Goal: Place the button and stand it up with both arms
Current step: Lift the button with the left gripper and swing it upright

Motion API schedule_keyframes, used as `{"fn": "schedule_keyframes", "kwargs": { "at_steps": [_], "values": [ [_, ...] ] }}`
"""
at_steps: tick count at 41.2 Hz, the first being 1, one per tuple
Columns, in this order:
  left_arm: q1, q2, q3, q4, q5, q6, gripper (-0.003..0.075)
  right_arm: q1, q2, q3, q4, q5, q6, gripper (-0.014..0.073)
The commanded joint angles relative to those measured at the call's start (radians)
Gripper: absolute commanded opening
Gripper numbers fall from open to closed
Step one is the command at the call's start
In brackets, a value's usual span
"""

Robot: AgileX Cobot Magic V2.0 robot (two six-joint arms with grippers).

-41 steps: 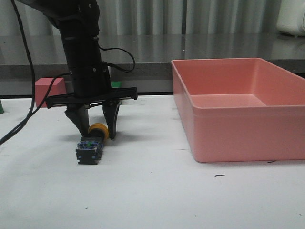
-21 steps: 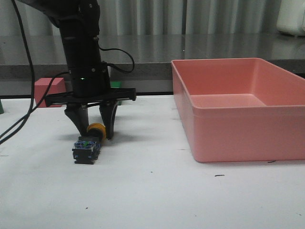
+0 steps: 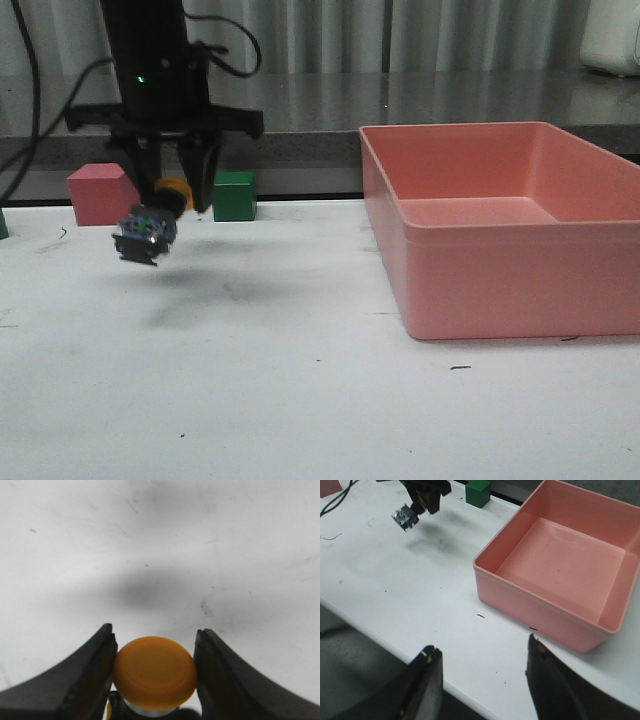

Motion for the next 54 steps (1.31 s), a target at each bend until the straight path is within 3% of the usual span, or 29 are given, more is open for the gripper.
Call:
{"fn": "schedule_keyframes", "kwargs": {
  "at_steps": [1,7,19,29,40,54],
  "values": [
    [-0.005,-0.154,0.016,0.083,0.010,0.003,0.0242,-0.005,0.010,-0.021,-0.014,-0.068,-0.012,0.0402],
    [0.010,-0.269,0.117,0.093,-0.093,0.010,0.0242,-0.005,0.010,-0.021,-0.014,-0.068,-0.012,0.0402],
    [0.088,-0.508,0.432,0.091,-0.424,0.055,0.0242,-0.005,0.010,-0.021,-0.014,-0.068,-0.012,0.0402],
    [0.130,-0.683,0.771,0.096,-0.813,0.061,0.0242,-0.005,0.010,-0.021,-0.014,-0.068,-0.012,0.0402],
    [0.184,-0.770,1.161,0.098,-1.392,0.061,0.0242,-0.005,0.010,-0.021,-0.014,-0.068,-0.012,0.0402],
    [0.246,-0.768,1.413,0.109,-1.914,0.061,0.0242,-0.005,0.010,-0.021,-0.014,-0.068,-0.012,0.0402]
  ]
}}
